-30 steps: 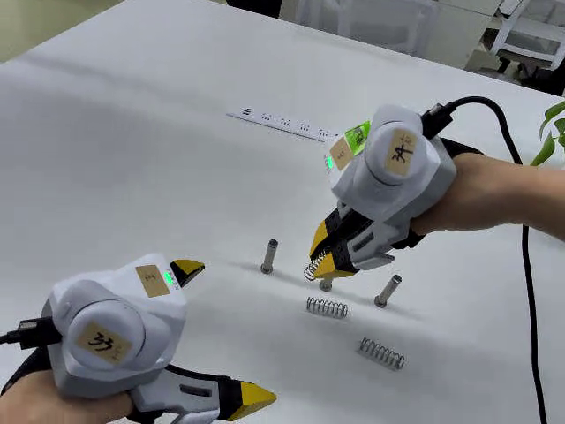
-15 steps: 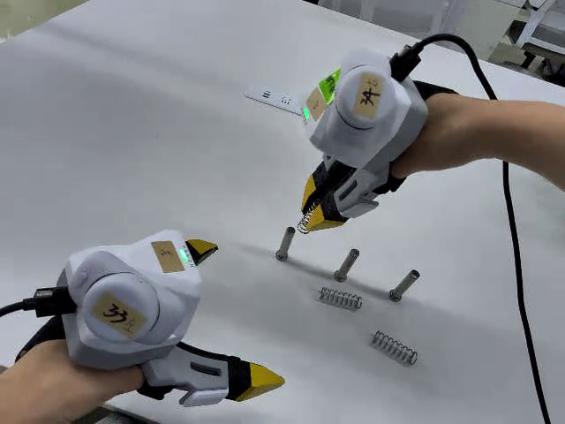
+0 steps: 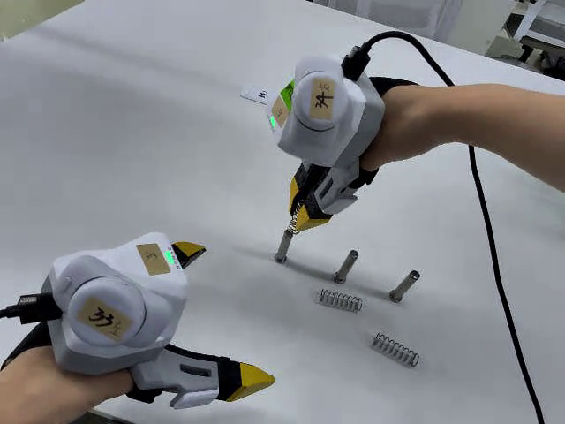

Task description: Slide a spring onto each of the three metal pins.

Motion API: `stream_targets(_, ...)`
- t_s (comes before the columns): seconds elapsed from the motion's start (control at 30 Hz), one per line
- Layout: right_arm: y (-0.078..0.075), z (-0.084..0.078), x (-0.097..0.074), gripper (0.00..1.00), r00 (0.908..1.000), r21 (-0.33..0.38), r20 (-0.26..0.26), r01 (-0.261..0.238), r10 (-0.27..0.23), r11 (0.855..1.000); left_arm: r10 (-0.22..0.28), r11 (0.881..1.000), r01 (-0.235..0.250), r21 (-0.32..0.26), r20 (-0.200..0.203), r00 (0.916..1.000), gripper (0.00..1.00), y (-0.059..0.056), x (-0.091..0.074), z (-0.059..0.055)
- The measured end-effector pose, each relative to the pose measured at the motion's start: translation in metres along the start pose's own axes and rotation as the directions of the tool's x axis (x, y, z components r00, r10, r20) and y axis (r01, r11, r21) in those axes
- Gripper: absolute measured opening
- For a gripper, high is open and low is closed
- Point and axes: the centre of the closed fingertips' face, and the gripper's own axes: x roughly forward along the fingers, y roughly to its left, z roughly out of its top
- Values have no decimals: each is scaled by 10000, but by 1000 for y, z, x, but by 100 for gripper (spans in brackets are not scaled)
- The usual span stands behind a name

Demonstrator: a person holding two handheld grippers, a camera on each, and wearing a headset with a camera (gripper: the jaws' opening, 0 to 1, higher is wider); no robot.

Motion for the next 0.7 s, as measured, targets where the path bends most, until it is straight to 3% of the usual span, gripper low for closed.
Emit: stream_targets(0.7,-1,4,5,13,9999,-219,-108,-75,73,9997,-123,9999,123,-90,-7,9999,100,-4,6,-1)
